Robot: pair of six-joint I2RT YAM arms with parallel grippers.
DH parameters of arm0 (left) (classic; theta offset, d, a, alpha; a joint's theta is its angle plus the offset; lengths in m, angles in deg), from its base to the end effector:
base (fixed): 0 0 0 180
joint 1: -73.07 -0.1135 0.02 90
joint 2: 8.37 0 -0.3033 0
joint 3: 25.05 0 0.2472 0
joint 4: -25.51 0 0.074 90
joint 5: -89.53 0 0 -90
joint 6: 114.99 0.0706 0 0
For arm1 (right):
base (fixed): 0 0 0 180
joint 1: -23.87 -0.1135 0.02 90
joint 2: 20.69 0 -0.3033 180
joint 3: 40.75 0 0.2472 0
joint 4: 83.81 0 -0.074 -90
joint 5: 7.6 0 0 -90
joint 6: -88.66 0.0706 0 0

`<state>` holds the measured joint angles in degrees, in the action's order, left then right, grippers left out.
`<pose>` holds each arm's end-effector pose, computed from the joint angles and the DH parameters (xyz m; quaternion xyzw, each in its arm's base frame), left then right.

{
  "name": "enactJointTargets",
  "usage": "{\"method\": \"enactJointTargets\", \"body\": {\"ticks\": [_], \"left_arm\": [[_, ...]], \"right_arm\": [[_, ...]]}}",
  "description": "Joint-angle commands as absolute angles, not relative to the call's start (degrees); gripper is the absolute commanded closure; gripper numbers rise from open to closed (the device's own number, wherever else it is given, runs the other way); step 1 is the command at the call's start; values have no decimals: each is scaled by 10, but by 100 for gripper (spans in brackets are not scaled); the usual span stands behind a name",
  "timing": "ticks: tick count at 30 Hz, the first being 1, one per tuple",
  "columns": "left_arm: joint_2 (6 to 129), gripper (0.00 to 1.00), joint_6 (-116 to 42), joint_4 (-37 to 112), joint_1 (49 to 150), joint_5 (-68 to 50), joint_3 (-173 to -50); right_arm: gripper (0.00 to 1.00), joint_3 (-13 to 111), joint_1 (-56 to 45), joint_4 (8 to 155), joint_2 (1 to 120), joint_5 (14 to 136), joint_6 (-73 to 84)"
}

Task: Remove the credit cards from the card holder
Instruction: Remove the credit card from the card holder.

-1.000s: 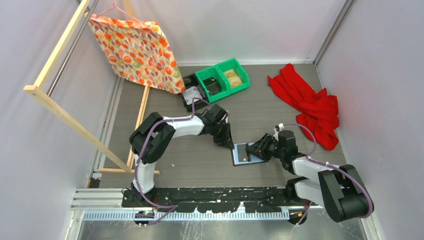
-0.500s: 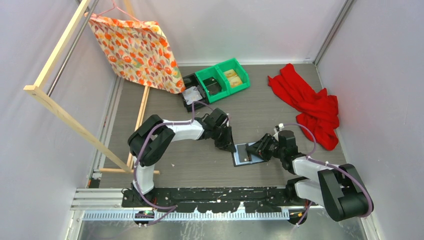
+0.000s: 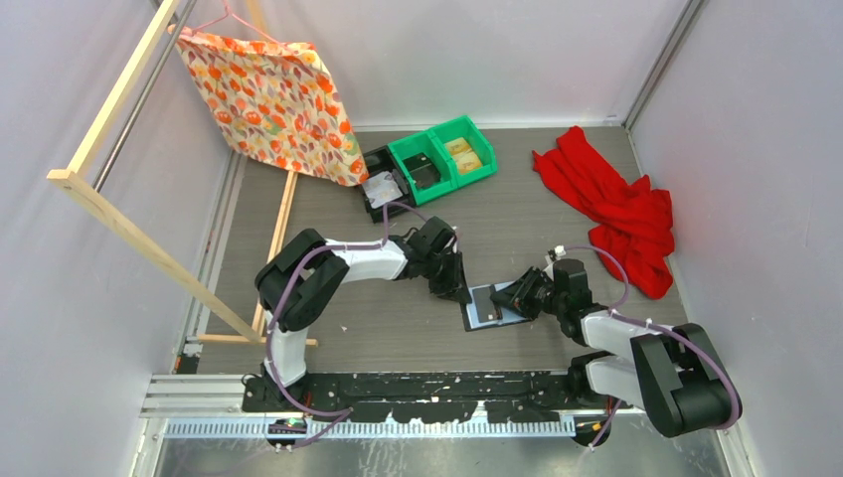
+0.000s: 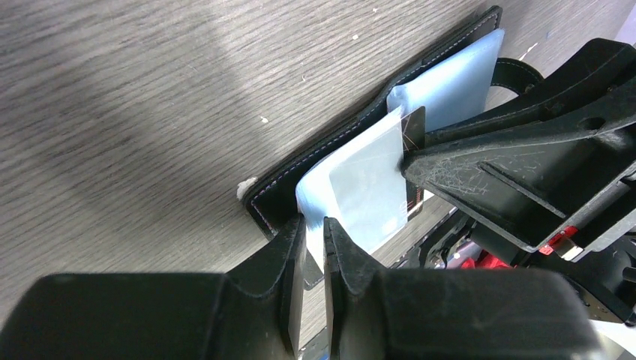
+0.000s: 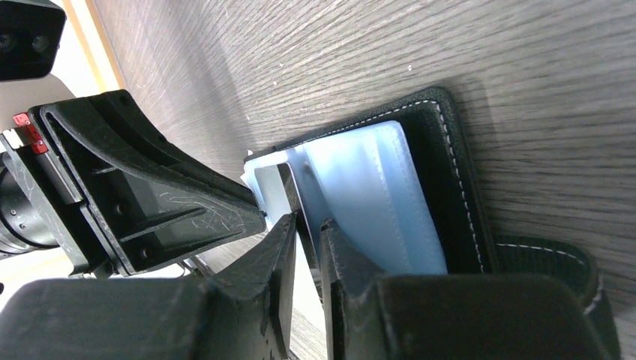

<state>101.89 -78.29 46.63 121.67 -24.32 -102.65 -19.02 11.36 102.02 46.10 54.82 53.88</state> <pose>0.2530 -0.3302 0.1528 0.0260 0.9318 -0.3599 0.0391 0.1695 0.0711 0.1309 0.2243 0.8544 0.4108 0.2257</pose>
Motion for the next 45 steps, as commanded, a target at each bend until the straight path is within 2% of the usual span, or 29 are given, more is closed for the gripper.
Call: {"method": "enactJointTargets", "body": {"ticks": [1, 6, 9, 18, 20, 23, 24, 26, 28, 29, 35, 45], "left_arm": [[1032, 83, -760, 498, 1224, -230, -1047], [1063, 84, -750, 523, 1223, -226, -1070], [1072, 84, -746, 528, 1221, -221, -1074], [1087, 84, -722, 554, 1198, -221, -1059], [1086, 84, -719, 552, 1195, -221, -1052], [1087, 84, -715, 552, 1191, -221, -1046], [1087, 84, -713, 552, 1189, -220, -1045], [1087, 84, -710, 553, 1184, -221, -1043], [1087, 84, -706, 555, 1180, -221, -1042], [1087, 84, -704, 556, 1177, -222, -1041], [1082, 84, -688, 568, 1166, -219, -1044], [1070, 84, -640, 615, 1139, -211, -1067]], "right_arm": [[80, -195, 115, 1014, 450, 562, 538], [94, -195, 116, 997, 426, 567, 539], [96, -195, 115, 980, 410, 573, 537], [93, -199, 116, 969, 395, 576, 540], [99, -200, 116, 971, 393, 572, 539], [99, -200, 115, 969, 390, 568, 539], [98, -199, 115, 968, 390, 568, 539], [88, -199, 116, 968, 392, 565, 539], [84, -199, 116, 974, 396, 561, 542], [84, -200, 116, 980, 399, 557, 544], [99, -208, 116, 1038, 442, 534, 561], [99, -214, 115, 1199, 568, 505, 601]]}}
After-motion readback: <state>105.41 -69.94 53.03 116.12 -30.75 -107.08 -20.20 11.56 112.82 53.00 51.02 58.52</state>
